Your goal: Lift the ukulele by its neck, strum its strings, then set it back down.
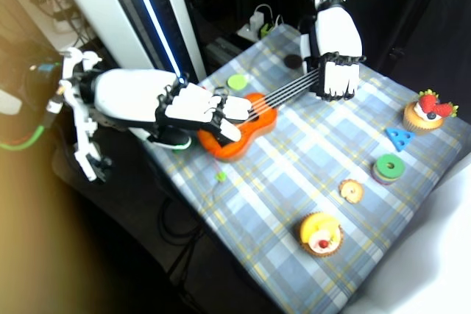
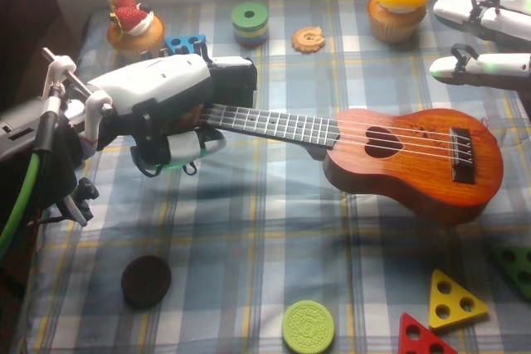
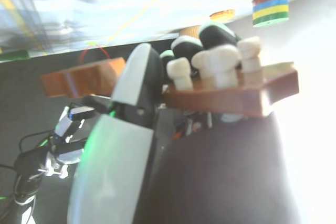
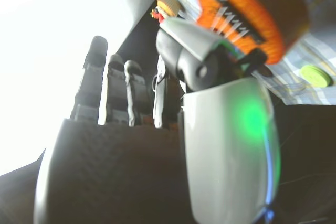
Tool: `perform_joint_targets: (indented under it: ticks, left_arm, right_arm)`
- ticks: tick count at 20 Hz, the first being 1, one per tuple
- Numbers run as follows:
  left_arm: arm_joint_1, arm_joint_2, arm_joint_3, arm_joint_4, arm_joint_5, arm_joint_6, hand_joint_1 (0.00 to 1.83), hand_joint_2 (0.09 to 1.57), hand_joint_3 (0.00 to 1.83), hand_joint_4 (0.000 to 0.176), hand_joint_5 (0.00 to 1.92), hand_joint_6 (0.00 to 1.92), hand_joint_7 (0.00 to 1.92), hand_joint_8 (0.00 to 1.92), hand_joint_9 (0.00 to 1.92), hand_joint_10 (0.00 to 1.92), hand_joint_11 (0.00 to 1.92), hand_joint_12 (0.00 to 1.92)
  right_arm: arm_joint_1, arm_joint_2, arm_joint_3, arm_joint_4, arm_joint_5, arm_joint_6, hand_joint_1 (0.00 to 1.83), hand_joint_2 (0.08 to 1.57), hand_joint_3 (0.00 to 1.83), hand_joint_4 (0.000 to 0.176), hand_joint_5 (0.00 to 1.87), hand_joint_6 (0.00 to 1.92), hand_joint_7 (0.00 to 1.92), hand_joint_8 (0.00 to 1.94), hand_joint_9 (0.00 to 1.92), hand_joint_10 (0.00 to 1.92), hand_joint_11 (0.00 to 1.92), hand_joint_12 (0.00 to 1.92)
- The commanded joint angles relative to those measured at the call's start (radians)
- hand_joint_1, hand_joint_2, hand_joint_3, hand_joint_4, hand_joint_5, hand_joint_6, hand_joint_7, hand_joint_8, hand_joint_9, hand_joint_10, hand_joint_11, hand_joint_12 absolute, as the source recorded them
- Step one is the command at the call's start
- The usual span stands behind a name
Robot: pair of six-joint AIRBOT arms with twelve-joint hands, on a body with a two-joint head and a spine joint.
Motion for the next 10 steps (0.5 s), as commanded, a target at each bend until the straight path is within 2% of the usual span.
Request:
perform_joint_targets:
  ticks: [1,3,4,6,7,8,9,10]
  left_arm:
    - [-0.016,-0.005,0.001,0.002,-0.132,-0.010,1.43,1.38,0.01,0.000,0.17,1.92,0.40,1.86,0.43,1.92,0.33,1.92]
    - [-0.017,-0.005,0.001,-0.001,-0.145,-0.013,1.43,1.38,0.00,0.000,0.20,1.92,0.41,1.85,0.44,1.92,0.38,1.92]
    - [-0.018,-0.005,0.001,-0.003,-0.154,-0.017,1.43,1.38,0.00,0.000,0.20,1.92,0.41,1.86,0.43,1.92,0.37,1.92]
    - [-0.017,-0.005,0.000,-0.011,-0.175,-0.020,1.43,1.38,0.00,0.000,0.21,1.92,0.41,1.86,0.43,1.92,0.37,1.92]
    - [-0.015,-0.003,0.000,-0.011,-0.187,-0.033,1.43,1.39,0.00,0.000,0.23,1.92,0.40,1.88,0.43,1.92,0.38,1.92]
    - [-0.013,-0.001,-0.002,-0.011,-0.190,-0.038,1.43,1.39,0.00,0.000,0.23,1.92,0.40,1.88,0.43,1.92,0.42,1.92]
    - [-0.012,0.001,-0.005,-0.011,-0.193,-0.038,1.28,1.41,0.01,0.002,0.24,1.92,0.43,1.89,0.48,1.92,0.45,1.92]
    - [-0.008,0.003,-0.008,-0.009,-0.197,-0.043,1.25,1.41,0.01,0.000,0.27,1.92,0.45,1.88,0.50,1.92,0.47,1.92]
  right_arm:
    - [0.015,0.005,0.000,0.008,0.122,-0.004,1.49,0.97,0.75,0.000,0.45,0.00,0.00,0.00,0.00,0.00,0.00,0.23]
    - [0.015,0.005,0.000,0.007,0.122,-0.003,1.51,0.94,0.79,0.000,0.45,0.00,0.00,0.00,0.00,0.00,0.00,0.27]
    - [0.015,0.005,0.000,0.007,0.122,-0.002,1.50,0.94,0.80,0.002,0.44,0.00,0.00,0.00,0.00,0.00,0.00,0.09]
    - [0.015,0.006,0.000,0.007,0.122,-0.002,1.48,0.95,0.80,0.001,0.43,0.00,0.00,0.00,0.00,0.00,0.00,0.02]
    - [0.015,0.006,0.000,0.007,0.122,-0.002,1.46,0.97,0.76,0.013,0.42,0.00,0.00,0.00,0.00,0.00,0.03,0.01]
    - [0.015,0.006,0.000,0.007,0.122,-0.002,1.46,0.98,0.72,0.000,0.43,0.00,0.00,0.00,0.00,0.00,0.00,0.09]
    - [0.015,0.006,0.000,0.007,0.122,-0.002,1.46,0.99,0.71,0.000,0.43,0.00,0.00,0.00,0.00,0.00,0.00,0.18]
    - [0.015,0.006,0.000,0.007,0.122,-0.002,1.45,0.98,0.72,0.000,0.43,0.00,0.00,0.00,0.00,0.00,0.00,0.23]
